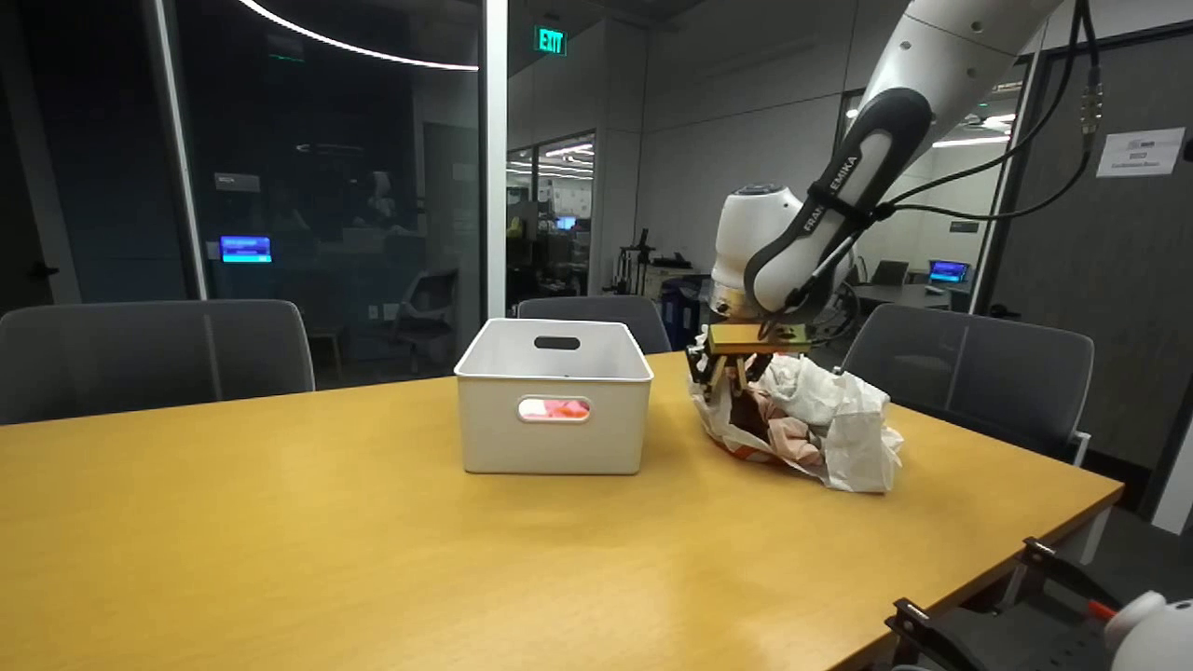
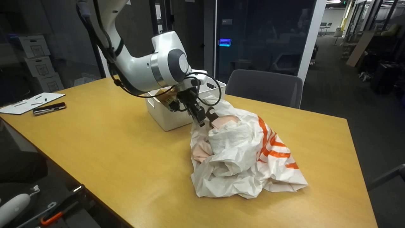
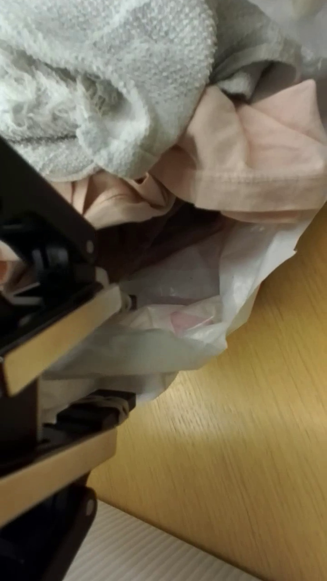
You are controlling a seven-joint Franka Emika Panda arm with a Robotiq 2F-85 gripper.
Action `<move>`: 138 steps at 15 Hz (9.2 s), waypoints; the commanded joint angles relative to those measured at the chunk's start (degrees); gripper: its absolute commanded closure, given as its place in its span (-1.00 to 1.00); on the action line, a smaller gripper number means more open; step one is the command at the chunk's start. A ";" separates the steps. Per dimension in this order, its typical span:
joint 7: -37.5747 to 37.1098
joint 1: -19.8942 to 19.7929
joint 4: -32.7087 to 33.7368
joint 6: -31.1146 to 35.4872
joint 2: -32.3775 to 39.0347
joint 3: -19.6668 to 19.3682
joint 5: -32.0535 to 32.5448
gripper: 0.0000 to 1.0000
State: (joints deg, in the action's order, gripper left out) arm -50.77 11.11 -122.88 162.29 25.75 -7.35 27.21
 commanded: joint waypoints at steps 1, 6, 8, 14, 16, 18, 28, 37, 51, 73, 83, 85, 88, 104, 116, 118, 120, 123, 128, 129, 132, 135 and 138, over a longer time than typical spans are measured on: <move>5.07 0.36 -0.04 0.50 -0.81 0.02 -6.46 0.69; 8.78 0.07 -1.26 -0.58 -2.14 0.81 -14.57 0.98; 6.87 1.85 -2.47 -4.95 -4.22 -0.25 -16.83 0.94; -8.81 8.22 -8.27 -14.40 -14.33 -3.17 -8.90 0.91; -15.63 8.92 -10.19 -16.59 -18.43 -2.03 -3.38 0.91; -23.35 8.80 -11.81 -19.46 -22.78 -0.01 3.44 0.90; -37.21 3.27 -15.40 -32.71 -36.18 15.36 12.94 0.88; -3.06 2.97 -16.75 -14.72 -28.53 11.17 -19.37 0.89; 9.45 -2.81 -19.95 -27.43 -31.91 13.49 -36.00 -0.86; -7.04 -11.86 -25.28 -11.17 -18.59 5.40 -16.20 -0.36; -8.22 -9.27 -25.01 -8.57 -18.60 3.35 -16.52 0.97; -11.22 -7.93 -25.48 -10.32 -20.74 2.99 -14.03 0.93; -24.24 -5.30 -26.38 -15.85 -26.45 2.27 -1.71 0.89; -52.56 -3.42 -25.65 -54.99 -50.91 23.99 13.18 0.90; -41.75 -4.35 -25.77 -40.40 -45.68 17.84 8.70 0.39; -39.92 -3.70 -25.62 -43.28 -46.88 18.47 4.82 0.11; -38.32 -3.07 -25.42 -46.11 -48.26 19.79 1.55 -0.22; -35.24 -1.79 -25.23 -47.58 -50.23 22.03 -0.78 -0.68; -28.54 0.11 -25.79 -38.67 -52.25 24.82 2.08 -1.00; -27.18 0.03 -26.04 -35.64 -52.22 24.73 2.22 -1.00; -23.31 -0.66 -26.59 -27.35 -51.78 24.56 1.36 -1.00; -20.83 -1.21 -27.03 -23.55 -51.34 24.31 -1.71 -1.00; -19.14 -1.79 -27.18 -22.84 -51.23 24.77 -3.40 -1.00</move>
